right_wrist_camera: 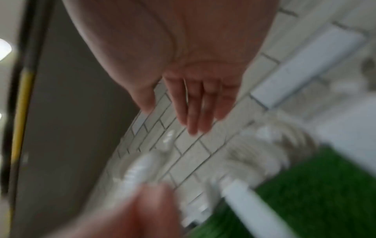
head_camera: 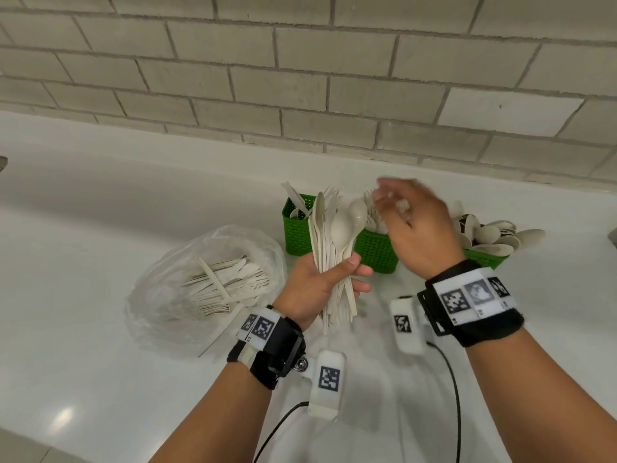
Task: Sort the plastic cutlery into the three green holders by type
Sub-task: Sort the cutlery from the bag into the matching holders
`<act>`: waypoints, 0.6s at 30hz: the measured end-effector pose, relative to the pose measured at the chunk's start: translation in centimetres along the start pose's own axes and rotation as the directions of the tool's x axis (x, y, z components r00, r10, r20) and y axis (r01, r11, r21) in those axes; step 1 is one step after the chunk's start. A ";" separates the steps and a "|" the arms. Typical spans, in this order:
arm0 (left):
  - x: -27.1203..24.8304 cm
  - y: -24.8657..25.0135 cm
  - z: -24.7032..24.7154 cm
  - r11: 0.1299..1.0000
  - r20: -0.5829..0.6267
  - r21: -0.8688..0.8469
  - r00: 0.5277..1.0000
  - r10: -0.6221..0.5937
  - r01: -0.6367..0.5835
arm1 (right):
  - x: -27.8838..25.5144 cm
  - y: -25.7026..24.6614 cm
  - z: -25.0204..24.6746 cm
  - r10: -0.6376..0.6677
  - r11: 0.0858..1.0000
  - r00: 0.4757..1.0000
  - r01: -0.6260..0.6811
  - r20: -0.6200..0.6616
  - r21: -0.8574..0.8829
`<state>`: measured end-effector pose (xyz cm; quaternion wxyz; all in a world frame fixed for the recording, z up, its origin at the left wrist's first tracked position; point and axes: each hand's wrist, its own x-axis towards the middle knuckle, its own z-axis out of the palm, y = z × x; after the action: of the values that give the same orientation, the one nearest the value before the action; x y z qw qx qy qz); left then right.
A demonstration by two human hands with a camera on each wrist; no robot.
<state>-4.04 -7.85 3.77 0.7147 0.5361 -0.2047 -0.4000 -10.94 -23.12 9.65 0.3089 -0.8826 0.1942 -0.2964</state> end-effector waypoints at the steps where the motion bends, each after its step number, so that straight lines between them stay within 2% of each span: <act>1: 0.0 0.0 0.0 1.000 0.019 0.013 1.000 0.001 -0.001 | -0.4 -0.6 0.4 0.054 0.990 0.995 -0.064 0.086 0.124; 2: -0.1 0.0 -0.1 0.999 0.042 0.032 0.999 0.004 -0.005 | -0.9 -0.7 1.0 0.107 0.965 0.979 -0.144 0.174 0.220; 4: -0.3 -0.1 -0.3 0.997 0.078 0.080 0.997 0.014 -0.020 | -1.4 -0.1 1.7 0.193 0.900 0.958 -0.259 0.212 0.351; 7: -0.6 -0.5 -1.1 0.992 0.073 0.122 0.997 0.008 -0.017 | -1.4 1.2 1.8 0.325 0.802 0.940 -0.331 0.102 0.498; 9: -0.7 -0.6 -1.4 0.996 0.037 0.094 0.999 -0.004 0.000 | -1.3 1.8 1.5 0.380 0.731 0.925 -0.317 0.026 0.604; 11: -0.8 -0.8 -1.7 0.994 -0.017 0.111 1.000 0.003 -0.001 | -1.3 2.0 1.0 0.377 0.704 0.926 -0.275 -0.016 0.655; 13: -0.6 -1.0 -2.1 0.980 -0.062 0.194 0.997 0.048 -0.035 | -1.3 1.9 0.4 0.358 0.753 0.931 -0.239 -0.076 0.614; 15: -0.3 -1.1 -2.2 0.962 -0.092 0.267 0.992 0.091 -0.063 | -1.5 1.4 0.1 0.323 0.844 0.937 -0.221 -0.134 0.488; 16: -0.2 -1.2 -2.1 0.953 -0.102 0.295 0.990 0.101 -0.067 | -1.6 1.2 0.2 0.297 0.881 0.948 -0.226 -0.114 0.416; 18: -0.1 -1.2 -1.7 0.937 -0.101 0.343 0.988 0.113 -0.072 | -2.0 1.0 1.2 0.262 0.920 0.965 -0.257 0.022 0.294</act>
<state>-3.31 -6.91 2.12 0.6409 0.6635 -0.2522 -0.2923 -11.84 -22.32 7.43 0.4718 -0.7905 0.2657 -0.2863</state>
